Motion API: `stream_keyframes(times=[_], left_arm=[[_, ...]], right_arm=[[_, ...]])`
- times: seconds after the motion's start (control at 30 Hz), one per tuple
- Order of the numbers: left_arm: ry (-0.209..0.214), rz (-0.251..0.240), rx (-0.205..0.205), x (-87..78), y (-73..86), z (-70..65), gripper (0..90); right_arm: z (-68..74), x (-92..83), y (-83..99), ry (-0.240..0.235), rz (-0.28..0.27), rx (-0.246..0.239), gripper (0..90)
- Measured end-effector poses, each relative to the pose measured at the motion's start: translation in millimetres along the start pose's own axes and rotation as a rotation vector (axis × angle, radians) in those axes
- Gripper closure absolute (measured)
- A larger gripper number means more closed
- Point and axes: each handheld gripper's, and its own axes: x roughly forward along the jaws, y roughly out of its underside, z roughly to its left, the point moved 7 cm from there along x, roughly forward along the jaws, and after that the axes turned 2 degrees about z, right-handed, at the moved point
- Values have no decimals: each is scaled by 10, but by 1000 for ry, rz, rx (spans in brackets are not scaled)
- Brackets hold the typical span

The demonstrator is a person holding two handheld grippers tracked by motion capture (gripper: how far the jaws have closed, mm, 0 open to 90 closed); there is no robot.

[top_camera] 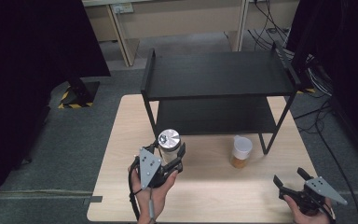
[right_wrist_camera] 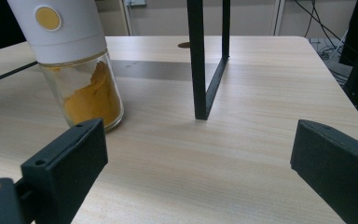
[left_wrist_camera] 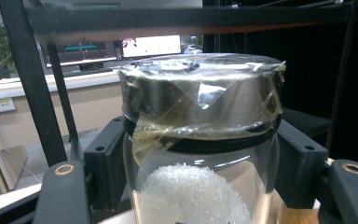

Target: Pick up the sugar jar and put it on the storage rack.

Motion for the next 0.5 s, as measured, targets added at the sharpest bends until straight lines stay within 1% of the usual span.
stream_keyframes(times=[0.1,0.5], left_arm=[[-3,-7,2,18,-76,14,311],[-32,-35,3,116,-342,64,311]], right_arm=[[-18,-4,4,-4,-3,13,40],[-21,-2,2,-5,-2,15,41]])
